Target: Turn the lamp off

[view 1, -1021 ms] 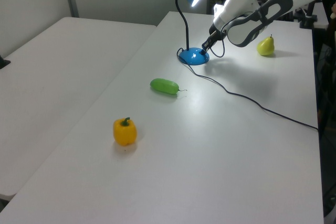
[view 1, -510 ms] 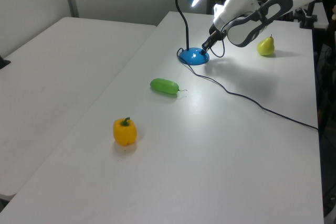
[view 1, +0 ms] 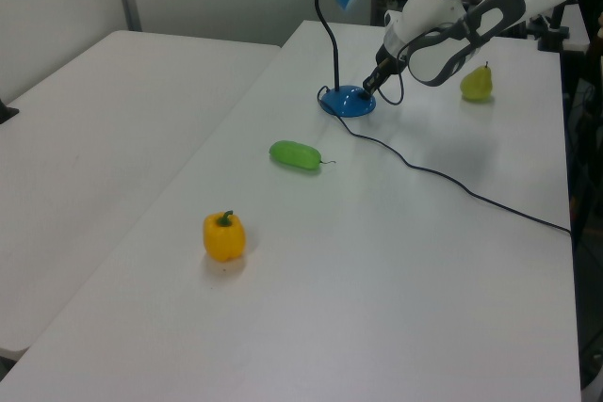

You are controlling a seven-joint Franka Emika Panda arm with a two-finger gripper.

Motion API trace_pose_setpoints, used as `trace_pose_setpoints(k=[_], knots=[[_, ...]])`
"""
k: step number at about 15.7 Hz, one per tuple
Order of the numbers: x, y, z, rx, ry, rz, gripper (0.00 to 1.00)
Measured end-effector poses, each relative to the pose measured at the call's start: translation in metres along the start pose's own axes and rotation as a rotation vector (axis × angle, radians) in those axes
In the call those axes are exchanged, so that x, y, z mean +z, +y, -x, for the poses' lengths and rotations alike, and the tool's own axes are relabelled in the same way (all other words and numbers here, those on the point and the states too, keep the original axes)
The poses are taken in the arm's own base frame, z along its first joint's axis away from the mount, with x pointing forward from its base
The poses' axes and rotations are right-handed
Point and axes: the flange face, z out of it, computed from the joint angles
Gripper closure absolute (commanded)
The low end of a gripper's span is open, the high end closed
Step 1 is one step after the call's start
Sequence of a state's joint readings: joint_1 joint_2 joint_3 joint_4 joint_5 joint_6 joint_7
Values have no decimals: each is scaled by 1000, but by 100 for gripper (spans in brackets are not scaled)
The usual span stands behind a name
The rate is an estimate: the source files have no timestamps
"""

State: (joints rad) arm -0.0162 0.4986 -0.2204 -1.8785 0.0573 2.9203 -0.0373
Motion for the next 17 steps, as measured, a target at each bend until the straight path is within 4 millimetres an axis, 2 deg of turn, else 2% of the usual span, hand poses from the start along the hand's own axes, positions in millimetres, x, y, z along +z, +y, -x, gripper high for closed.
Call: trace_pose_setpoints(k=[6, 10, 13, 16, 17], knots=[[0, 0, 1, 1, -2, 0, 100], [-2, 3, 12, 6, -46, -3, 100], [-18, 4, 11, -12, -144, -18, 98], [-52, 2, 9, -46, -283, -52, 64], [-70, -1, 10, -62, -346, -72, 40]])
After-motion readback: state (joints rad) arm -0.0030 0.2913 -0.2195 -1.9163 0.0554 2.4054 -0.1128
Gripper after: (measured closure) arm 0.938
